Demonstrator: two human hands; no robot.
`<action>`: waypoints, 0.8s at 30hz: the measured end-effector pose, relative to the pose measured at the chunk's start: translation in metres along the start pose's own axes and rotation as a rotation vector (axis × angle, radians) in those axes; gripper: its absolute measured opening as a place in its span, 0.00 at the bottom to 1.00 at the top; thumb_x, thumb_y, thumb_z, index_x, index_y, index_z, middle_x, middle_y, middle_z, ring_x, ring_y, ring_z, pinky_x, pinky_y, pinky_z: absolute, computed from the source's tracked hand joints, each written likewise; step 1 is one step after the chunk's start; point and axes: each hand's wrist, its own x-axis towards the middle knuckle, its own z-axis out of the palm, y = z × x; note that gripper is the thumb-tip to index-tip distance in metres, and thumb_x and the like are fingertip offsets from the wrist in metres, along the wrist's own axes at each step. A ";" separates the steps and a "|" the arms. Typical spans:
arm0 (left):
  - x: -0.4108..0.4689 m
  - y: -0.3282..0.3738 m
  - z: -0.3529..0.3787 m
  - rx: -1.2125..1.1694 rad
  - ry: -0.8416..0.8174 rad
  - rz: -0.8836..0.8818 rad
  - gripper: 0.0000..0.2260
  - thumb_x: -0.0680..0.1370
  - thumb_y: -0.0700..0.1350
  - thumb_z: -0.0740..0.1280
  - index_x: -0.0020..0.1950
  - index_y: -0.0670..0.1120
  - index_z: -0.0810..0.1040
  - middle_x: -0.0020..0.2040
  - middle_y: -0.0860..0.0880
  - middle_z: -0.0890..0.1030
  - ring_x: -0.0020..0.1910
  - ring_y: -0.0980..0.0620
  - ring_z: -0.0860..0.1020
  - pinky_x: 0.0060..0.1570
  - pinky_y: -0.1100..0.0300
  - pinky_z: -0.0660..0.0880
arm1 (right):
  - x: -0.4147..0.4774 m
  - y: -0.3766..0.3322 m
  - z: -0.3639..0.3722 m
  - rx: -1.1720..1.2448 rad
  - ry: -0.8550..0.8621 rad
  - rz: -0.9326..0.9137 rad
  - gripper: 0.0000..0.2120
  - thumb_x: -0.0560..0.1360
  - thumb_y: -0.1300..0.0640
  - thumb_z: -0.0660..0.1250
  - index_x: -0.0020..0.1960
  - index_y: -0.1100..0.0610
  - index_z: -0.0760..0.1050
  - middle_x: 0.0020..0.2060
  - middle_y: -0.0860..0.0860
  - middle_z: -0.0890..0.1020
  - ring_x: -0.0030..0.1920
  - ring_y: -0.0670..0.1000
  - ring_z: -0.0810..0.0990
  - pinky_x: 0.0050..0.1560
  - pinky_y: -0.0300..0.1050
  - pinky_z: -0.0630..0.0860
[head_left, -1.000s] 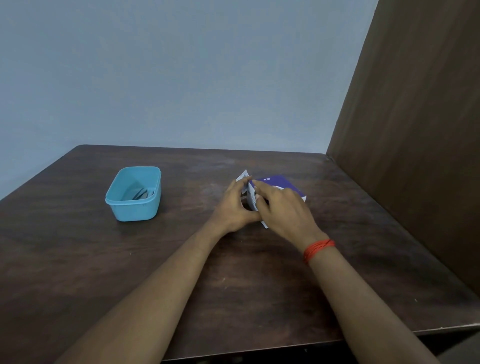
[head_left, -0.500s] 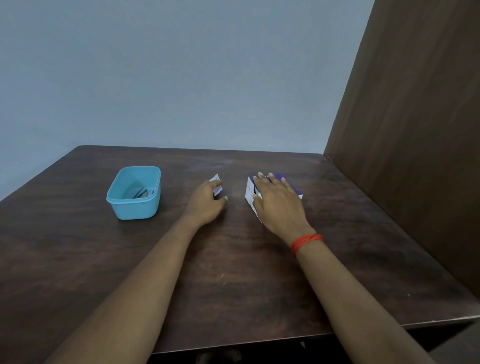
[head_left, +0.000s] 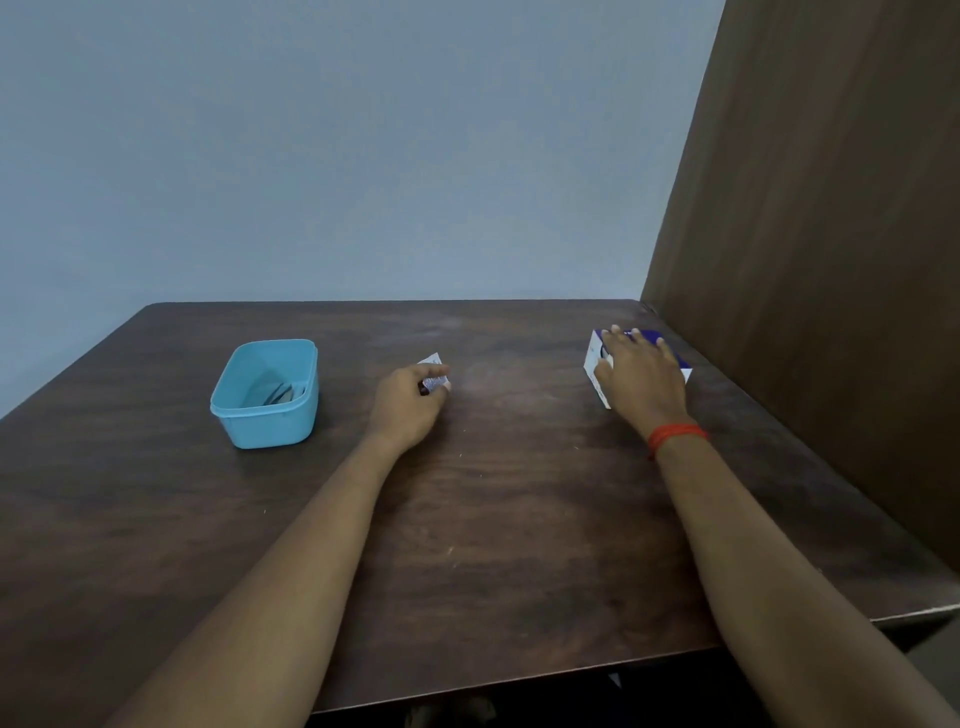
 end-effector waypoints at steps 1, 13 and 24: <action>0.000 0.000 -0.001 -0.023 0.011 0.002 0.12 0.80 0.42 0.69 0.63 0.47 0.83 0.62 0.45 0.83 0.52 0.53 0.78 0.51 0.66 0.69 | 0.002 0.004 0.000 -0.004 0.005 -0.003 0.25 0.82 0.55 0.56 0.79 0.56 0.62 0.79 0.53 0.64 0.79 0.54 0.60 0.79 0.56 0.52; 0.005 -0.008 -0.006 -0.218 0.078 -0.001 0.17 0.81 0.37 0.66 0.64 0.56 0.76 0.42 0.38 0.81 0.43 0.46 0.79 0.45 0.59 0.72 | -0.005 -0.024 -0.005 0.431 0.415 -0.176 0.18 0.80 0.48 0.67 0.65 0.57 0.79 0.62 0.54 0.82 0.63 0.57 0.78 0.66 0.52 0.70; 0.008 -0.008 -0.015 -0.290 -0.132 -0.152 0.15 0.80 0.42 0.69 0.65 0.47 0.71 0.48 0.43 0.86 0.53 0.47 0.83 0.58 0.49 0.77 | -0.017 -0.132 0.024 1.157 -0.264 -0.079 0.09 0.77 0.51 0.72 0.55 0.52 0.84 0.44 0.46 0.84 0.39 0.41 0.78 0.33 0.32 0.74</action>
